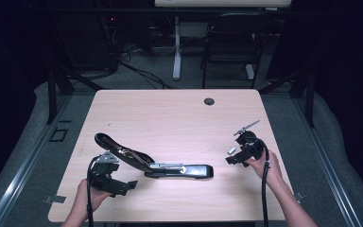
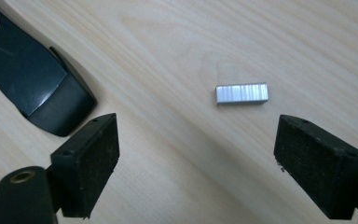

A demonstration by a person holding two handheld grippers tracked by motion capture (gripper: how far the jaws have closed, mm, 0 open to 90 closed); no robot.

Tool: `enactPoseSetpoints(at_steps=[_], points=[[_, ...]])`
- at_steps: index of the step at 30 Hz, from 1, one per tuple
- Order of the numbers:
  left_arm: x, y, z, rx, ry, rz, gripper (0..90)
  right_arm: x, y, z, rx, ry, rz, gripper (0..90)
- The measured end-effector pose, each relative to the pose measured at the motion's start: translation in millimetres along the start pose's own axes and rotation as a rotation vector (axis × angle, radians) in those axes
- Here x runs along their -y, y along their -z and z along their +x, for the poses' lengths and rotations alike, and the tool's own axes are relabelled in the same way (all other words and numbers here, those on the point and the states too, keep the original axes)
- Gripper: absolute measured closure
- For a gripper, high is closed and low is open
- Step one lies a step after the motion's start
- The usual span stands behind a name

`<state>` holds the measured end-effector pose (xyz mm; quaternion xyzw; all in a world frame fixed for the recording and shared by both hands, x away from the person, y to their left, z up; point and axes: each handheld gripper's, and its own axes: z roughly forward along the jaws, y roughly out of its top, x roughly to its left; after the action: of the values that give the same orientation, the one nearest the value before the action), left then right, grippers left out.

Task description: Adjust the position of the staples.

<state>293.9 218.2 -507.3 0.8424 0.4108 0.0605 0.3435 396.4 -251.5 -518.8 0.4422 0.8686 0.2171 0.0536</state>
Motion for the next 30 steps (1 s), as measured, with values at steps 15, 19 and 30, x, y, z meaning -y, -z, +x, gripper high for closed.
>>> enactPoseSetpoints(at_steps=[15,19,30], points=[[-0.5,-2.1,0.8,-0.005,-0.003,0.018,0.1,-25.2,-19.3,-11.8,0.053,0.033,0.015,43.9],[-0.4,-2.0,1.1,-0.004,-0.002,0.018,0.2,-27.9,-25.2,-14.2,0.066,0.043,0.029,46.4],[-0.4,-2.4,0.8,-0.004,-0.005,0.021,0.2,-25.0,-32.9,-22.4,0.051,0.014,0.034,46.8]])
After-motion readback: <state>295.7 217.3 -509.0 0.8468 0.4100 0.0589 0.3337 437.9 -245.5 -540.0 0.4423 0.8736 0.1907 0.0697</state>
